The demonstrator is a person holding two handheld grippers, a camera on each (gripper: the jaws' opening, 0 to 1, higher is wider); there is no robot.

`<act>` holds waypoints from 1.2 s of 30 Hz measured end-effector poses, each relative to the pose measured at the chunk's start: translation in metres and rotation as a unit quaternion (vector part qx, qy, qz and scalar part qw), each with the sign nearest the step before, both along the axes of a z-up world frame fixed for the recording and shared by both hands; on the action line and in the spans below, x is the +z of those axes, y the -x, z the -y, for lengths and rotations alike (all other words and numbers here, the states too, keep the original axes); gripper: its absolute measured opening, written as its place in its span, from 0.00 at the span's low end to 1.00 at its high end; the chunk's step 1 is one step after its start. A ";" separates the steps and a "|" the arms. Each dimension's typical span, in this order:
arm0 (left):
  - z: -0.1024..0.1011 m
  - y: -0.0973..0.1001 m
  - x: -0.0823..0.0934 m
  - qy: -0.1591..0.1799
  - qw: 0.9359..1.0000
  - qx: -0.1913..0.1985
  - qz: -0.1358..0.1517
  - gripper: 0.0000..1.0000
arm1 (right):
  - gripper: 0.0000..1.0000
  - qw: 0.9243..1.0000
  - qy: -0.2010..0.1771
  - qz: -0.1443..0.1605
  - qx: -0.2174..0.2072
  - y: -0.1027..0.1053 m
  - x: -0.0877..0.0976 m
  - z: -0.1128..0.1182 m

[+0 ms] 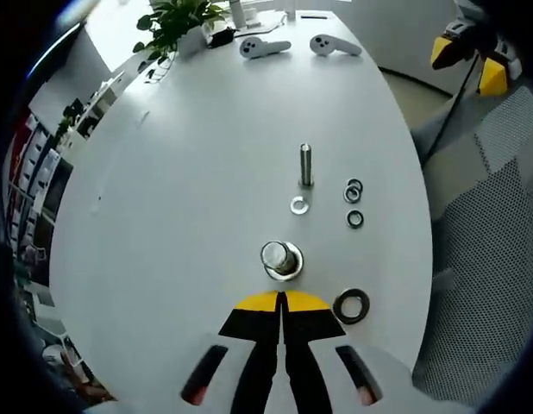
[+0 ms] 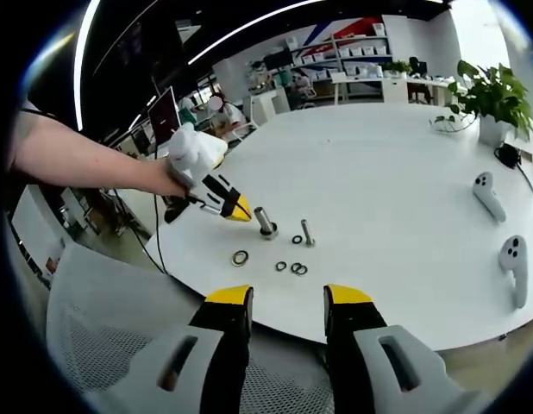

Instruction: Place the washer onto the threaded stud by aligning its center hole with the stud, sliding it down to the base, and recovering from edge contact or off-axis alignment until the washer reaches the visible bottom stop.

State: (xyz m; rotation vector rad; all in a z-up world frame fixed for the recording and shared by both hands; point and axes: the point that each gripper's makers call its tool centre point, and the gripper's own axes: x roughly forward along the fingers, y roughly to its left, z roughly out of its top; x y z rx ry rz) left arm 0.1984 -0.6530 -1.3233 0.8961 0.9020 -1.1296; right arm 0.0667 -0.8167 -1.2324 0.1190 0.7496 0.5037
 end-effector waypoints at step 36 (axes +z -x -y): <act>0.018 -0.001 0.006 0.013 1.000 0.002 -0.010 0.10 | 0.34 1.000 -0.003 0.004 -0.004 -0.001 0.001 0.001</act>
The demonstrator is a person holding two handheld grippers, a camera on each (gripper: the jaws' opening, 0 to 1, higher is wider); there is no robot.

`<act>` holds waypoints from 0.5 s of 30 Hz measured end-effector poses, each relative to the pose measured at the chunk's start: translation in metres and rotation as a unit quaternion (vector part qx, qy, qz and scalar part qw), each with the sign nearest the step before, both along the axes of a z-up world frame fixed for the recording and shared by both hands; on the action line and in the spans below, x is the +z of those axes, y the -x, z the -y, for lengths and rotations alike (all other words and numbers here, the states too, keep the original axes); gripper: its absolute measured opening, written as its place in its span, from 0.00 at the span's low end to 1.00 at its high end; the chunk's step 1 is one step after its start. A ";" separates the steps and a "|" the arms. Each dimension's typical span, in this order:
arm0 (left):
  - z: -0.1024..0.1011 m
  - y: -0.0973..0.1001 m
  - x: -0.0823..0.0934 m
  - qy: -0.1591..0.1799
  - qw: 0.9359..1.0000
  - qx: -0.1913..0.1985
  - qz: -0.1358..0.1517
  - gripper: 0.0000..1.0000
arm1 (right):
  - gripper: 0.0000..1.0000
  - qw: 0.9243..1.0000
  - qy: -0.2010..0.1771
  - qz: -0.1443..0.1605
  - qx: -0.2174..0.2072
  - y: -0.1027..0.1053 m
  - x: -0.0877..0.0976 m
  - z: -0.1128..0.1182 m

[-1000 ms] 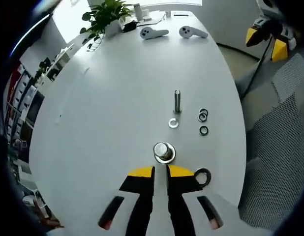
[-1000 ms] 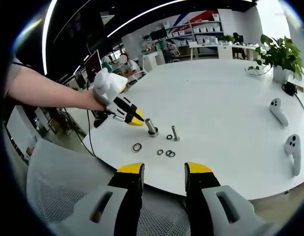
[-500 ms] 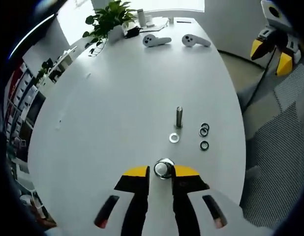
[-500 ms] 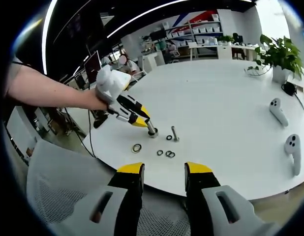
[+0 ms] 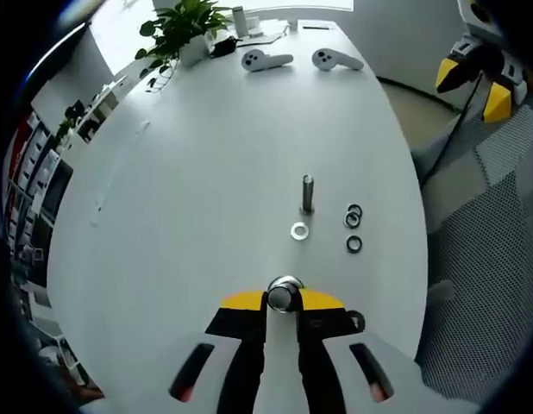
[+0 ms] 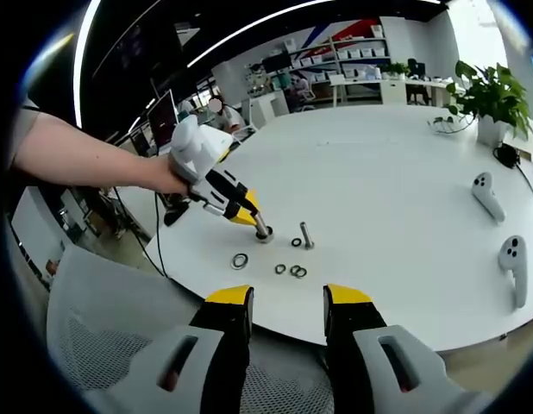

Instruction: Place the washer onto the threaded stud by aligning its center hole with the stud, sliding it down to the base, and recovering from edge contact or off-axis alignment until the washer reaches the visible bottom stop.

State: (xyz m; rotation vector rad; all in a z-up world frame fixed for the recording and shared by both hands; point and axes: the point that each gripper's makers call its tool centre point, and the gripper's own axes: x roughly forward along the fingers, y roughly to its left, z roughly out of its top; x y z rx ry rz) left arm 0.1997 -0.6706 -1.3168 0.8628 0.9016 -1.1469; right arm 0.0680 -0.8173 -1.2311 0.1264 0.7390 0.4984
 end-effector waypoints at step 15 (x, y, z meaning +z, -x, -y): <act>-0.006 0.000 0.000 0.006 1.000 0.005 0.017 0.16 | 0.34 1.000 0.001 -0.005 0.009 0.002 -0.002 -0.003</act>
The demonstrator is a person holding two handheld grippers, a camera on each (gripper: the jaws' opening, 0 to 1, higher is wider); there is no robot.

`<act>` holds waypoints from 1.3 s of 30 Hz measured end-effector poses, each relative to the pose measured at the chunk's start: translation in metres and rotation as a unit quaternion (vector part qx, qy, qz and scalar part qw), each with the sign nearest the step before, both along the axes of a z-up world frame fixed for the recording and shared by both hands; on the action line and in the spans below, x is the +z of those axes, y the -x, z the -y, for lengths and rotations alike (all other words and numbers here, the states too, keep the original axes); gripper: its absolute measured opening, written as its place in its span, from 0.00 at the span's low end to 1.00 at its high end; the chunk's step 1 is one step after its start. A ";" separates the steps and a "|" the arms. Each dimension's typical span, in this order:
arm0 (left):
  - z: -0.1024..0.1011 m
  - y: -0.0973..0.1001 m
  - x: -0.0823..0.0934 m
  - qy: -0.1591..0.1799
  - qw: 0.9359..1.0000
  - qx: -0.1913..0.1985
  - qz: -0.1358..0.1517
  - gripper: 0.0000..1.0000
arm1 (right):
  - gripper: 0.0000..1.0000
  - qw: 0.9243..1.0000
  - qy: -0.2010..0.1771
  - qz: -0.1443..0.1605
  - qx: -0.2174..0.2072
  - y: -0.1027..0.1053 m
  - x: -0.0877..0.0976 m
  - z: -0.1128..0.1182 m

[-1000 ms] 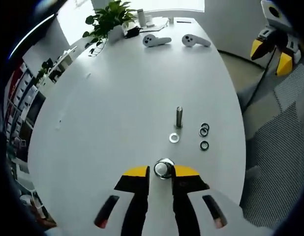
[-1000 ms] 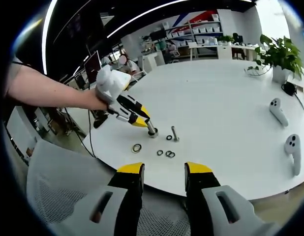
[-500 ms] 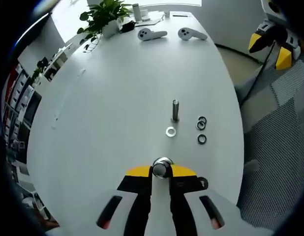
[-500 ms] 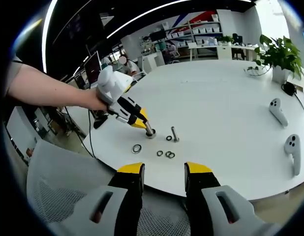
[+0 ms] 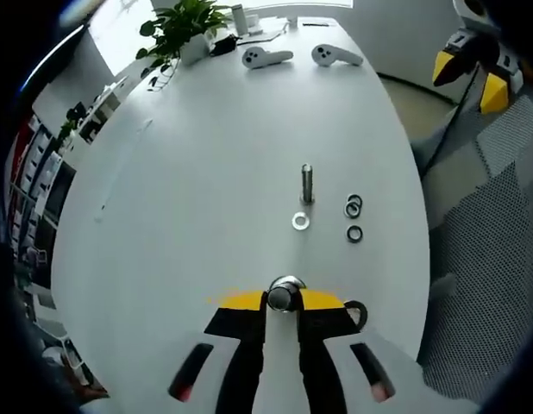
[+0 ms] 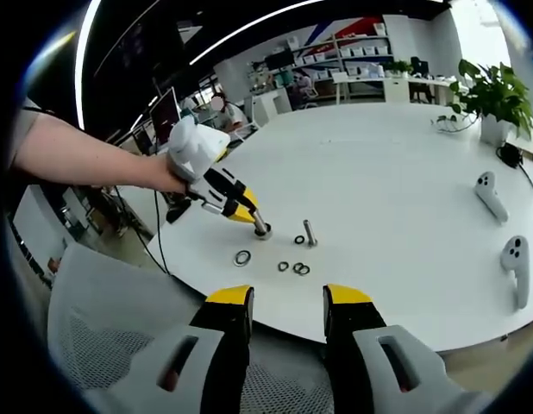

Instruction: Place the washer onto the threaded stud by aligning its center hole with the stud, sliding it down to the base, and recovering from edge contact or off-axis alignment until the washer reaches the visible bottom stop.

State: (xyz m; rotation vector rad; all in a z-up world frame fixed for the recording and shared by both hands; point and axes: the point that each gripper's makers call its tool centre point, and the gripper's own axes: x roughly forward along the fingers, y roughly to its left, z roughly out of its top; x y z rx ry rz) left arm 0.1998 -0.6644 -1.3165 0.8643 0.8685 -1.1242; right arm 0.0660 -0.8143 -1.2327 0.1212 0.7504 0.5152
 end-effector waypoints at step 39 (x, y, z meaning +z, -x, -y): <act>-0.020 0.070 -0.056 -0.092 0.992 0.024 -0.087 0.28 | 0.34 1.000 -0.008 0.008 -0.011 -0.003 0.004 0.002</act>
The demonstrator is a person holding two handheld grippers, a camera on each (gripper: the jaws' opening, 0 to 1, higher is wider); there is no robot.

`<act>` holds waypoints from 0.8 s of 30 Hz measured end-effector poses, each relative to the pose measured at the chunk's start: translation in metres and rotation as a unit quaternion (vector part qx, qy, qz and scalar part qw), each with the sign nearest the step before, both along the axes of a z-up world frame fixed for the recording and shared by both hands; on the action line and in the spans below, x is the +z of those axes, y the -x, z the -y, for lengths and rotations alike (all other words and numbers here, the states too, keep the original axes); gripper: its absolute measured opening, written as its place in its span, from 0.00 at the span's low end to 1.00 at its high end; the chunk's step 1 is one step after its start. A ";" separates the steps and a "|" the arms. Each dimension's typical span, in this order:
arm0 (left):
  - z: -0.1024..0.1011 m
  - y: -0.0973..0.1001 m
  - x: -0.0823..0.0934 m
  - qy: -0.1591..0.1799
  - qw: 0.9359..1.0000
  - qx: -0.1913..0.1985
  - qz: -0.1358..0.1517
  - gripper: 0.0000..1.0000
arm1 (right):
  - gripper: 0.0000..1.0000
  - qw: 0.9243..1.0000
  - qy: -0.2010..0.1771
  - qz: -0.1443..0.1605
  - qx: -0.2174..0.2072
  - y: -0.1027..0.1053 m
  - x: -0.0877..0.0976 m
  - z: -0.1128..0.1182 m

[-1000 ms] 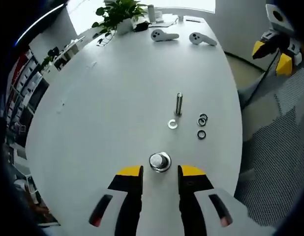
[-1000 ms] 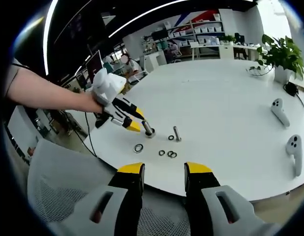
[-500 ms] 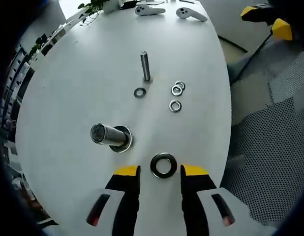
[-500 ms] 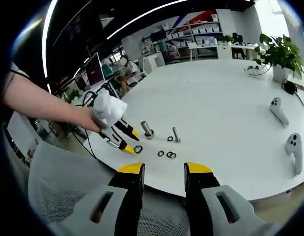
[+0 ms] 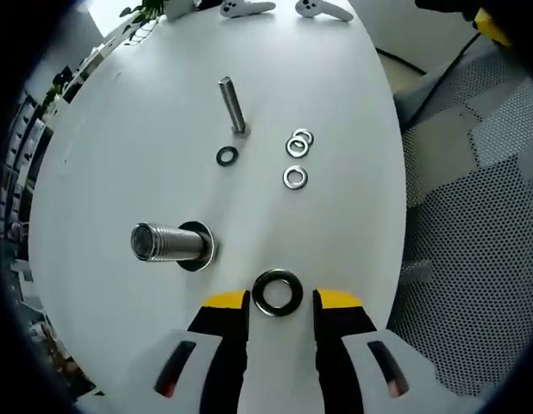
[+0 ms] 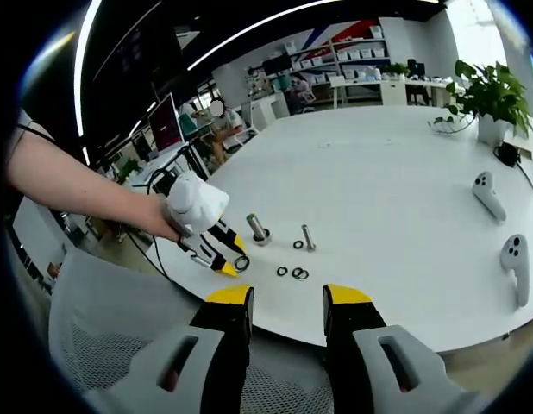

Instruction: Place the washer onto the threaded stud by aligning its center hole with the stud, sliding it down to the base, and recovering from edge contact or off-axis alignment until the washer reaches the visible bottom stop.

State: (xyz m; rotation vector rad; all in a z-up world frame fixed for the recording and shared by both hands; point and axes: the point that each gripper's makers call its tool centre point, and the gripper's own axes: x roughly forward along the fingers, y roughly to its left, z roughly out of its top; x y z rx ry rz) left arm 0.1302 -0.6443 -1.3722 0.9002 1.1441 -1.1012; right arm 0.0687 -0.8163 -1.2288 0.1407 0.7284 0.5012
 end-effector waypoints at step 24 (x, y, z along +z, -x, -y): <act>-0.002 -0.003 0.000 -0.016 1.000 0.003 -0.002 0.20 | 0.34 1.000 0.001 -0.001 0.000 0.000 -0.001 0.000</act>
